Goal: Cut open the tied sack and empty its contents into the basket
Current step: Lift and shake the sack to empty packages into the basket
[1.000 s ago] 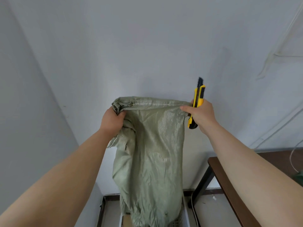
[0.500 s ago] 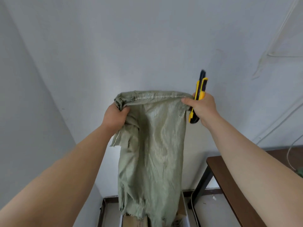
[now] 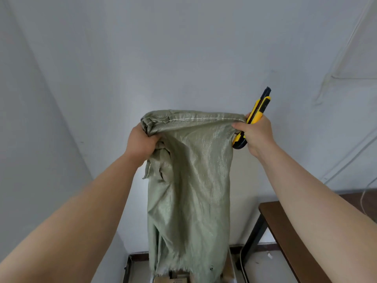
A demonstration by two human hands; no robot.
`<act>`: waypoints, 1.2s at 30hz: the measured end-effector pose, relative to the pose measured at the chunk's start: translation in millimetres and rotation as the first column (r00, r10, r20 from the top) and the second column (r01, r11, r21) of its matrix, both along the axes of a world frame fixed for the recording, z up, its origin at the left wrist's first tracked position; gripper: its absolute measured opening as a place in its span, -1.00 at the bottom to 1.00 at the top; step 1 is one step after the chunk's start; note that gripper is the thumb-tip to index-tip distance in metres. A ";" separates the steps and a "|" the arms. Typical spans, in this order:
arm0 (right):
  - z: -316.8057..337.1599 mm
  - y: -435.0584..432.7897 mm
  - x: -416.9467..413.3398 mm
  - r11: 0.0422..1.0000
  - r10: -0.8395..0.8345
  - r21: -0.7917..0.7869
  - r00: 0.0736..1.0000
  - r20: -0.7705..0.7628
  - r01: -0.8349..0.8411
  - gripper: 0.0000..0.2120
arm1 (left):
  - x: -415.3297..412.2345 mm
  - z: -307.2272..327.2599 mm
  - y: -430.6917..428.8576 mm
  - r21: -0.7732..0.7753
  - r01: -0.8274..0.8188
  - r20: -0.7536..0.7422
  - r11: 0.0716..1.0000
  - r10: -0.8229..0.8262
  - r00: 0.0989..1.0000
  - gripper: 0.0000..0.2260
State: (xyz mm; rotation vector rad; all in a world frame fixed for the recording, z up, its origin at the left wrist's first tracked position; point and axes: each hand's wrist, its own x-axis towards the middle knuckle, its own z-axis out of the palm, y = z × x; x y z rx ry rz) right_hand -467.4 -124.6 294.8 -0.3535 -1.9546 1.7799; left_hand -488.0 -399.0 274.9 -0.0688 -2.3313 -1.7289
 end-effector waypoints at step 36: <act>-11.7 11.7 -22.9 0.998 0.022 0.055 0.995 0.093 -0.027 -0.64 | -14.9 -15.4 -19.8 -0.546 -0.005 0.131 0.838 0.091 0.987 -0.77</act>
